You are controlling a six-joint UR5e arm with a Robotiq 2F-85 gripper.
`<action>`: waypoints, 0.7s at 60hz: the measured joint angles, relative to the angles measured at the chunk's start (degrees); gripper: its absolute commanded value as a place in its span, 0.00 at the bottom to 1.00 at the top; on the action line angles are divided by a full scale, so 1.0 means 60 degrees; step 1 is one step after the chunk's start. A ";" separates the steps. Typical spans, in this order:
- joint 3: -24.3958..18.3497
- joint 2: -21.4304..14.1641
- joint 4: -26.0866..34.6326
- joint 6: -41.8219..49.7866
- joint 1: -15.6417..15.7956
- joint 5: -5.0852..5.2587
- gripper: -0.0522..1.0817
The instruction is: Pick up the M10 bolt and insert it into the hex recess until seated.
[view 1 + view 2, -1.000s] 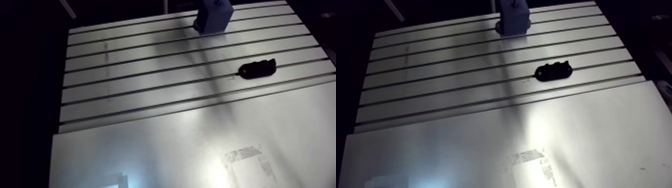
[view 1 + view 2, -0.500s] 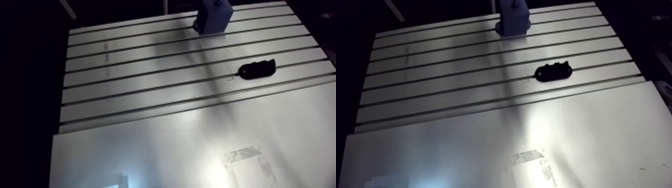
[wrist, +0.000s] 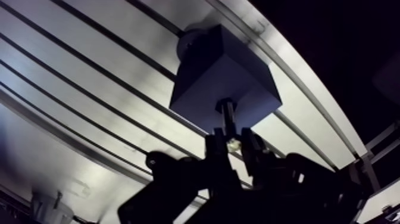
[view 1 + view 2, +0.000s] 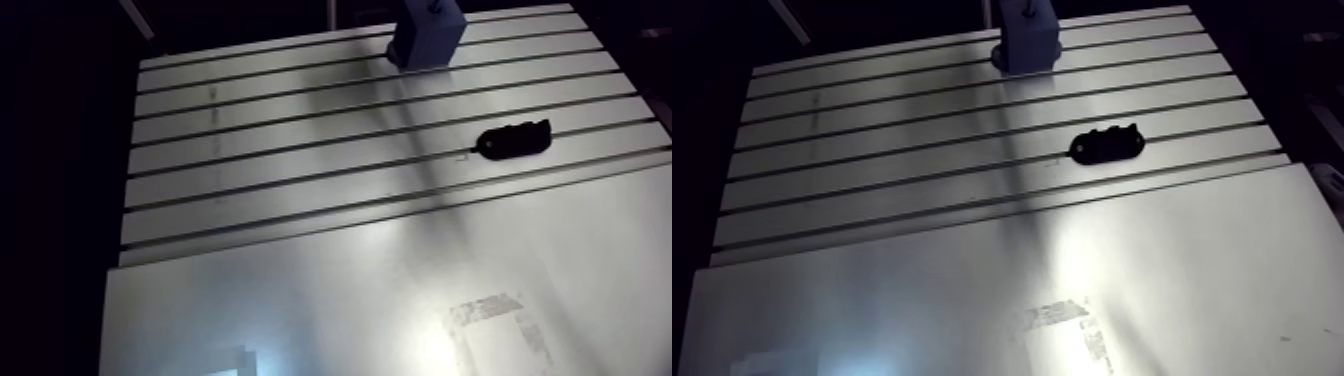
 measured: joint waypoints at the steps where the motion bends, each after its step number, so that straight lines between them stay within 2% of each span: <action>1: 0.0001 0.0000 -0.0001 0.0001 0.0002 0.0000 0.81; 42: 0.0013 0.0065 -0.0039 0.0001 0.0003 -0.0015 0.81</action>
